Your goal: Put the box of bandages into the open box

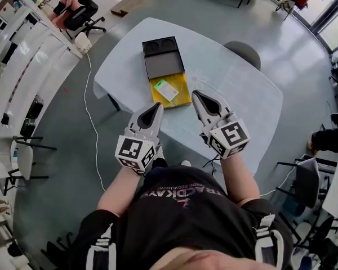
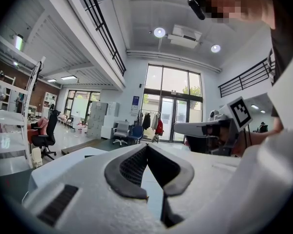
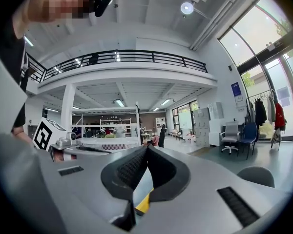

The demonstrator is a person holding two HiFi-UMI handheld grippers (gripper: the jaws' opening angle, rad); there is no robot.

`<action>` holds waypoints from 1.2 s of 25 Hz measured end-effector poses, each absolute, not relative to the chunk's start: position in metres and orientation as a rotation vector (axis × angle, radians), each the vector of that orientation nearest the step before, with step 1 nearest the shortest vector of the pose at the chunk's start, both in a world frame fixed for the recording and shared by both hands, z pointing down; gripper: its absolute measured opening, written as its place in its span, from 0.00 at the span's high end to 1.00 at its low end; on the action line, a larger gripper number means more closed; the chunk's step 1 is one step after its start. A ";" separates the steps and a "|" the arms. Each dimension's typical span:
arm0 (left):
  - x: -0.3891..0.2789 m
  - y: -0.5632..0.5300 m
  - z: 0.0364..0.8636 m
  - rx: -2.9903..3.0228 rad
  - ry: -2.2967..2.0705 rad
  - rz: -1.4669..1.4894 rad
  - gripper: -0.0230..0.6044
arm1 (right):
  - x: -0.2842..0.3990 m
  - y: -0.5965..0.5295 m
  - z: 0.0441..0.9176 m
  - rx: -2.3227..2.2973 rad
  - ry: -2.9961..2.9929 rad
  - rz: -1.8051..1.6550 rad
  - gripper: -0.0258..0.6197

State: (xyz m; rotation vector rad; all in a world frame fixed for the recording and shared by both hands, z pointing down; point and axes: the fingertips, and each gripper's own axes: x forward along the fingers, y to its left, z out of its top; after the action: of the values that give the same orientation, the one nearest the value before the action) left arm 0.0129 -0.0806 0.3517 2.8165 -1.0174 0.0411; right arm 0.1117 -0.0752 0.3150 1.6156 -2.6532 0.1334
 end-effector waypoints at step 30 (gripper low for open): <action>0.018 -0.031 0.346 2.836 -1.035 0.038 0.94 | 0.104 -0.027 0.320 1.560 -2.682 0.152 0.94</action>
State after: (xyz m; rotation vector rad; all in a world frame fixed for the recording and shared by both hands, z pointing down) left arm 0.0180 -0.0313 0.3458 2.8357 -1.0348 0.0375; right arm 0.1038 -0.0271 0.3198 1.5596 -2.6816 0.1522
